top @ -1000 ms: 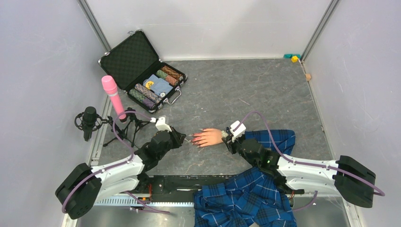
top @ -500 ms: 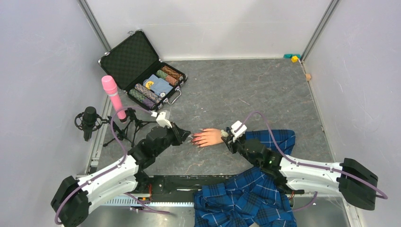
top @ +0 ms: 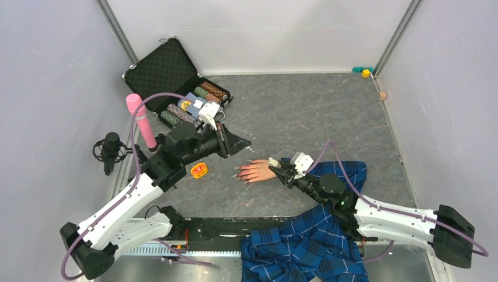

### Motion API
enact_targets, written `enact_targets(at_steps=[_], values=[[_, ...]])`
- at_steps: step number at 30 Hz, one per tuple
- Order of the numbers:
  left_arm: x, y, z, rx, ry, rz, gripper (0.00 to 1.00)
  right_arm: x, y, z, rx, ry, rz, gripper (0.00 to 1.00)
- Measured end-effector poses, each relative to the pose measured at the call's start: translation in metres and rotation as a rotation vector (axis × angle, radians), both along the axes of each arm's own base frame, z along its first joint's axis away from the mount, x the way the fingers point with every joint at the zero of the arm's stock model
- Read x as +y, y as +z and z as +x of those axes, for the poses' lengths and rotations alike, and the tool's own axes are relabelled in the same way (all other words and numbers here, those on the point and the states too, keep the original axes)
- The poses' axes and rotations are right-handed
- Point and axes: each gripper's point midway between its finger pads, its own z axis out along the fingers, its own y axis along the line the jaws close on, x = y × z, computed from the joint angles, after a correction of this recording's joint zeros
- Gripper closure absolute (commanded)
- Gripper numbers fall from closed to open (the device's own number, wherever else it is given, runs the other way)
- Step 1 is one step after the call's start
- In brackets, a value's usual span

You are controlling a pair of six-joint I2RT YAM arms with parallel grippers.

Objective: Paint the nails
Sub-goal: Close the nail polish bottle.

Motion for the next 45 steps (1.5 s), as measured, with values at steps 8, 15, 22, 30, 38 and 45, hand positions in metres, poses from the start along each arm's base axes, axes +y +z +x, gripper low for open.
enact_targets(at_steps=[8, 15, 22, 30, 38, 45], values=[[-0.024, 0.005, -0.006, 0.006, -0.226, -0.01, 0.98, 0.017, 0.026, -0.011, -0.045, 0.1, 0.033, 1.0], [-0.03, 0.0, -0.015, -0.019, -0.336, -0.039, 0.98, 0.025, 0.041, -0.015, -0.063, 0.14, 0.05, 1.0], [-0.033, 0.005, -0.016, -0.051, -0.37, -0.064, 0.98, 0.029, 0.033, -0.016, -0.049, 0.155, 0.026, 1.0], [-0.033, 0.003, -0.014, -0.054, -0.368, -0.065, 0.98, 0.03, 0.033, -0.018, -0.048, 0.165, 0.024, 1.0], [-0.032, 0.002, -0.012, -0.05, -0.363, -0.063, 0.98, 0.03, 0.033, -0.019, -0.047, 0.167, 0.023, 1.0], [-0.032, 0.001, -0.012, -0.047, -0.362, -0.062, 0.98, 0.029, 0.034, -0.019, -0.05, 0.167, 0.027, 1.0]])
